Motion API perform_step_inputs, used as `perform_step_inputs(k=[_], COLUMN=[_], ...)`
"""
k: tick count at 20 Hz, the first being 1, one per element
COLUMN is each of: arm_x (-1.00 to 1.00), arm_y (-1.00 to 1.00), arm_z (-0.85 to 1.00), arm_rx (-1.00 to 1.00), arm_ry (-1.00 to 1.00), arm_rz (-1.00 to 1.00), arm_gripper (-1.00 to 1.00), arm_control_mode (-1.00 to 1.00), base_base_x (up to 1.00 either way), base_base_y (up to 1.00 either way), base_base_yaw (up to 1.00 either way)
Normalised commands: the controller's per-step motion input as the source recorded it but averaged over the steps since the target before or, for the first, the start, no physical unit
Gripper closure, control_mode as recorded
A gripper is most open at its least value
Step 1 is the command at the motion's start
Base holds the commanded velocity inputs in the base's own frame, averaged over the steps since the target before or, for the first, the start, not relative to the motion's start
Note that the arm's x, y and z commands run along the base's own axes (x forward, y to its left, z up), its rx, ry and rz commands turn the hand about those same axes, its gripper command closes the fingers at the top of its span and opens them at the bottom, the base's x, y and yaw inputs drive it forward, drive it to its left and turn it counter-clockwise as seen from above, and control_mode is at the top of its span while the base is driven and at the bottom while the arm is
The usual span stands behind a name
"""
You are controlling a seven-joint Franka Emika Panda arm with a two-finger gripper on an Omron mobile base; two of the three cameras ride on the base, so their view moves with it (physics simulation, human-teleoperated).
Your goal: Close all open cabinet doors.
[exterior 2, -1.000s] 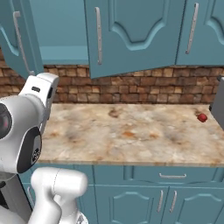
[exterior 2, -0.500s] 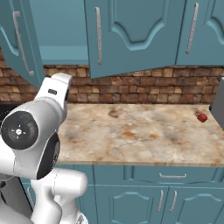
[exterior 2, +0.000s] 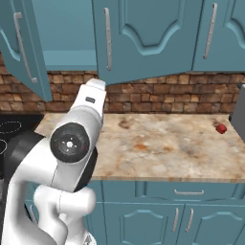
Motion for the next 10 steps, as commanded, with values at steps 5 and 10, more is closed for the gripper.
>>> perform_step_inputs(k=[5,10], arm_x=[0.79,0.78], arm_y=[-0.26,-0.01], arm_z=[0.00,0.00], arm_rx=[0.01,0.00], arm_ry=[0.00,0.00], arm_rz=[0.24,0.25], arm_gripper=[-1.00,-1.00], arm_control_mode=[-1.00,-1.00], base_base_x=[0.00,0.00], base_base_y=[0.00,0.00], base_base_yaw=[0.00,0.00])
